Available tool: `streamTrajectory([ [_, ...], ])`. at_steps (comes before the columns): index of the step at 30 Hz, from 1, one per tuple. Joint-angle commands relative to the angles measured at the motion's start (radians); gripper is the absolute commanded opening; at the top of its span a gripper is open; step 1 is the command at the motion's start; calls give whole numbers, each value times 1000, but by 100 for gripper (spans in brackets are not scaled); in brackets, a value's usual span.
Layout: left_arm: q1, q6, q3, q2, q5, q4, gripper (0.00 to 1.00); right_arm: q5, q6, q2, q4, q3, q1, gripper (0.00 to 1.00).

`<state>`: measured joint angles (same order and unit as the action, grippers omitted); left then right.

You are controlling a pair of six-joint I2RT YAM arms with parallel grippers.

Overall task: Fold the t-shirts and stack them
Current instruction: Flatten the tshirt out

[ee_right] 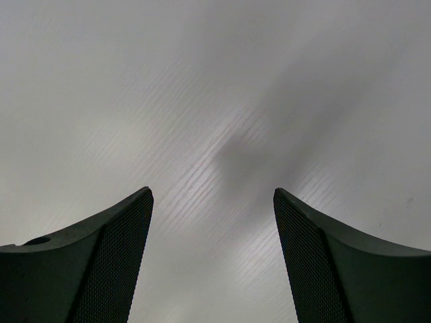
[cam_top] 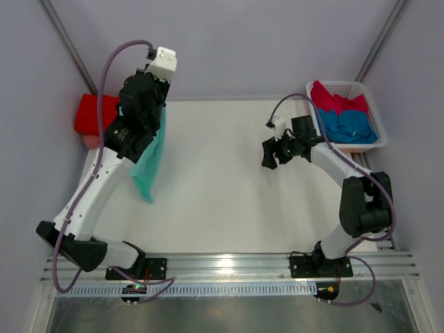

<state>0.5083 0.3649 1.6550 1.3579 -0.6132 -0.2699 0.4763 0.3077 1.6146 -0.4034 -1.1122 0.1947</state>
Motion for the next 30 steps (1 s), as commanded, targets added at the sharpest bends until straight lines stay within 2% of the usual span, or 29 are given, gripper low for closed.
streamTrajectory([
  [1, 10, -141, 78, 27, 281, -132, 0, -11, -12, -33, 38, 6, 5, 76],
  [6, 61, -109, 106, 43, 497, -253, 0, -15, -22, -24, 46, -5, 5, 76],
  [17, 65, -84, 98, -2, 930, -463, 0, 41, -16, -12, 48, -12, 5, 76],
  [24, 65, -32, 45, -11, 980, -518, 0, 81, -4, -22, 18, -18, 5, 76],
  [30, 65, -18, 45, -16, 966, -537, 0, 87, 11, -33, -29, -49, 21, 77],
])
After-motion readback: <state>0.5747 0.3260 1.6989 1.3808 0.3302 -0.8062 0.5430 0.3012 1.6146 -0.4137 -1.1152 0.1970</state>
